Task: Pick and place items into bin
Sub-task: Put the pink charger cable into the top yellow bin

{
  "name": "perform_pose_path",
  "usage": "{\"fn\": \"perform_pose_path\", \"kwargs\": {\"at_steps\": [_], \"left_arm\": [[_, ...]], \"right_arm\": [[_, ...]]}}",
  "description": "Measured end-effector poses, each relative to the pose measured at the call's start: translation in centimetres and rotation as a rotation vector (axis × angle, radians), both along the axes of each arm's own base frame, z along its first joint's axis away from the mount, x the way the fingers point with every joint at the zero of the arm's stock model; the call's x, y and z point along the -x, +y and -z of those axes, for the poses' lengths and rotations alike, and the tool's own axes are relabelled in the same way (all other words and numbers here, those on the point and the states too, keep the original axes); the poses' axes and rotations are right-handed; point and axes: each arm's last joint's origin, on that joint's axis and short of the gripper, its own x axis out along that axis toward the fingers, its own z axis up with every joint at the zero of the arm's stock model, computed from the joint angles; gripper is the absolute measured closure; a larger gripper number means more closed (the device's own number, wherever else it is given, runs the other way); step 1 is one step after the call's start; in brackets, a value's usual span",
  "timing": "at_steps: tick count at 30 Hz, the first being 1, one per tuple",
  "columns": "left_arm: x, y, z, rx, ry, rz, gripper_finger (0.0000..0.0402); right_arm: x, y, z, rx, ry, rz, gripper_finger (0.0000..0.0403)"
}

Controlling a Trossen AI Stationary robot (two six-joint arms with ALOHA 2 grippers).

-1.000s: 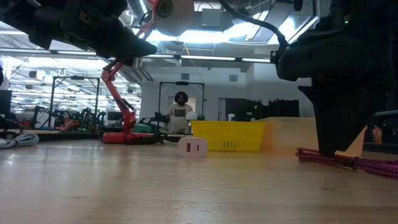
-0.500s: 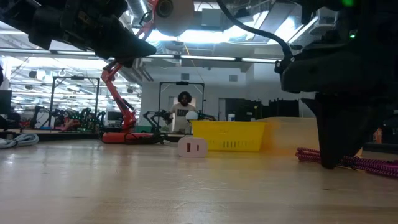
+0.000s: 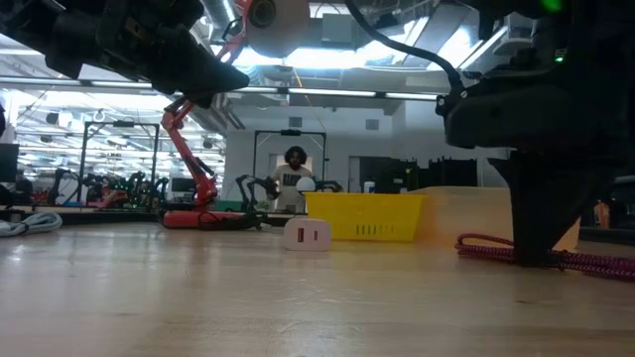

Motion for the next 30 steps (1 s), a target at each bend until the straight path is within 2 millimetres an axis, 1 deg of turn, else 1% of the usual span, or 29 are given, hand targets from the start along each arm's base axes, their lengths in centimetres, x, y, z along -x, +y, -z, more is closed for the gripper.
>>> {"fn": "perform_pose_path", "kwargs": {"at_steps": [10,20,23,26,28,30], "left_arm": [[0.0,0.0,0.1,0.002,0.007,0.000,0.0397],[0.1,0.0,0.4,0.023,0.040,-0.006,0.0396],[0.1,0.0,0.4,0.040,0.041,0.006,0.0394],[0.1,-0.1,0.4,0.046,0.042,0.023,0.0394],[0.1,-0.1,0.4,0.042,0.041,0.031,0.0395],[0.1,-0.1,0.4,0.027,0.040,0.035,0.0397]], "right_arm": [[0.0,0.0,-0.1,0.001,0.006,-0.009,0.0398],[-0.7,0.6,-1.6,-0.013,0.015,-0.105,0.0401],[-1.2,0.9,-2.3,-0.016,-0.003,-0.141,0.0401],[-1.6,1.0,-3.2,0.030,-0.024,-0.166,0.0401],[-2.0,1.3,-4.3,0.053,-0.068,-0.195,0.0401],[-1.9,1.4,-5.6,0.074,-0.112,-0.225,0.0401]]}}
